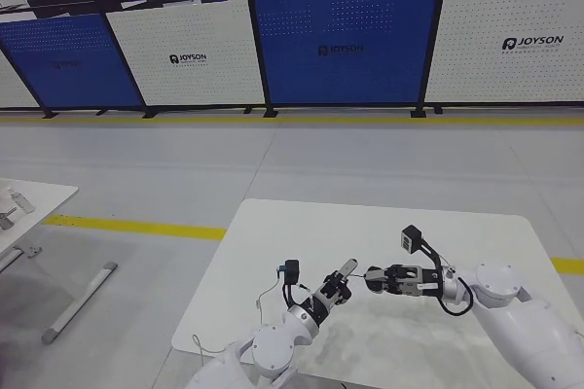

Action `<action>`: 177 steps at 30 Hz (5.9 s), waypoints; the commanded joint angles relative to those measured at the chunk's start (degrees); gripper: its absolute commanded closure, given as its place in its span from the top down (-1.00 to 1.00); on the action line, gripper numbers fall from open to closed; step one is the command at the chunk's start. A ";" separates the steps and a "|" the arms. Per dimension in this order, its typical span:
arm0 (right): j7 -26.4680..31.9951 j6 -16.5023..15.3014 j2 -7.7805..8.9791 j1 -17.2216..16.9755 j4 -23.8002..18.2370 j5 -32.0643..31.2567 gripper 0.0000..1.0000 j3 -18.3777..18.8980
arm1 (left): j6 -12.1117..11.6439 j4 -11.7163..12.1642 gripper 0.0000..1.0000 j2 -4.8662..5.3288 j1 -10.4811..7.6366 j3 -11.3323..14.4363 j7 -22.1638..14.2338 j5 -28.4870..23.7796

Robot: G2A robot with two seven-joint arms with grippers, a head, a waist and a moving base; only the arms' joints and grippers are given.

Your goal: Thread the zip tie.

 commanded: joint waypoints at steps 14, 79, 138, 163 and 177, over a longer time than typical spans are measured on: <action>11.00 1.77 1.18 -0.84 0.41 4.64 -1.00 4.69 | 0.00 0.00 1.00 0.00 0.00 0.00 0.00 0.00; 9.16 6.16 -0.01 -0.57 0.80 3.79 -1.00 3.08 | -4.78 -1.98 -1.00 -0.37 4.09 -3.79 -7.96 -1.65; 4.02 8.23 2.70 -5.46 -5.98 -3.04 1.00 9.46 | -3.50 -1.28 -1.00 -1.73 4.61 -5.66 -8.24 0.65; -1.64 2.28 2.01 -4.23 -5.01 -13.47 1.00 6.94 | -2.80 -1.84 -1.00 -1.43 4.90 -7.28 -14.64 -2.98; 0.38 0.27 1.66 -5.30 -4.38 -9.83 -0.34 8.01 | -3.31 -0.81 -1.00 -1.93 4.16 -6.20 -13.90 -2.75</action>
